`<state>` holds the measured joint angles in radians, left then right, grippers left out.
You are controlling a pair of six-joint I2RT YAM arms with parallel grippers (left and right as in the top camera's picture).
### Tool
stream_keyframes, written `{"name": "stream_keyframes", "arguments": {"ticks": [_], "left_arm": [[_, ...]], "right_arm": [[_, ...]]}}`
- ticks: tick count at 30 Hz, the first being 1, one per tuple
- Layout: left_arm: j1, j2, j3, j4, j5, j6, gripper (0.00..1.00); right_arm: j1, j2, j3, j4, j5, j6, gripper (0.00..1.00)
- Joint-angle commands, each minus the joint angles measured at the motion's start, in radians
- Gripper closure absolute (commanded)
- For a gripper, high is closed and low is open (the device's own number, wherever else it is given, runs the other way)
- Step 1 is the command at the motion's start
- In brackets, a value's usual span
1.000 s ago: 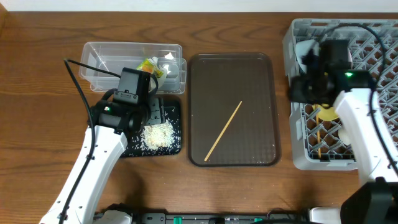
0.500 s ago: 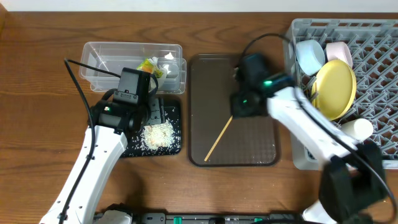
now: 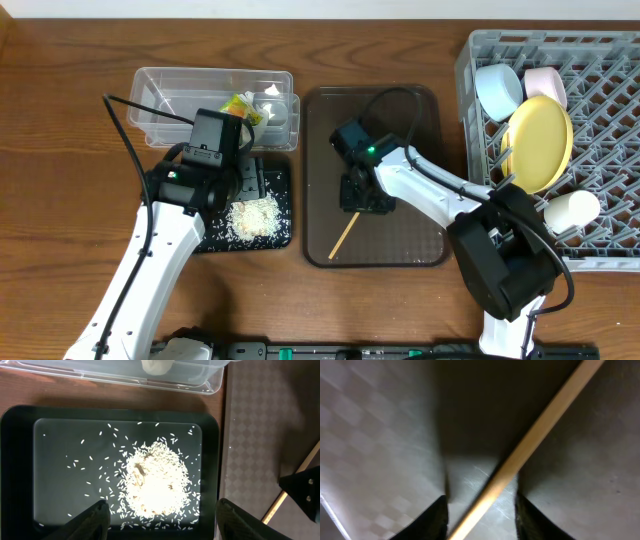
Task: Sort waste into correct bins and load items into the dishwasher rack
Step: 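Return the right gripper to the tray and grasp the second chopstick, then place the second chopstick into the dish rack with the right gripper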
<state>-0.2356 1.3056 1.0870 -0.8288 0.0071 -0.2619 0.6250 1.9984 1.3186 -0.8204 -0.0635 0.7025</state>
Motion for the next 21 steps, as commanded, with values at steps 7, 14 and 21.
{"name": "stream_keyframes", "arguments": {"ticks": [7,14,21], "left_arm": [[0.004,0.002,-0.004,-0.001,-0.016,-0.001,0.3],[0.004,0.002,-0.004,-0.001,-0.016,-0.001,0.3],[0.004,0.002,-0.004,0.0,-0.016,-0.001,0.3]], "right_arm": [[-0.04,-0.023,0.009,-0.003,0.042,0.043,0.93],[-0.199,-0.2,0.01,-0.021,0.039,-0.185,0.99],[-0.397,-0.429,0.01,-0.089,0.04,-0.481,0.99]]}}
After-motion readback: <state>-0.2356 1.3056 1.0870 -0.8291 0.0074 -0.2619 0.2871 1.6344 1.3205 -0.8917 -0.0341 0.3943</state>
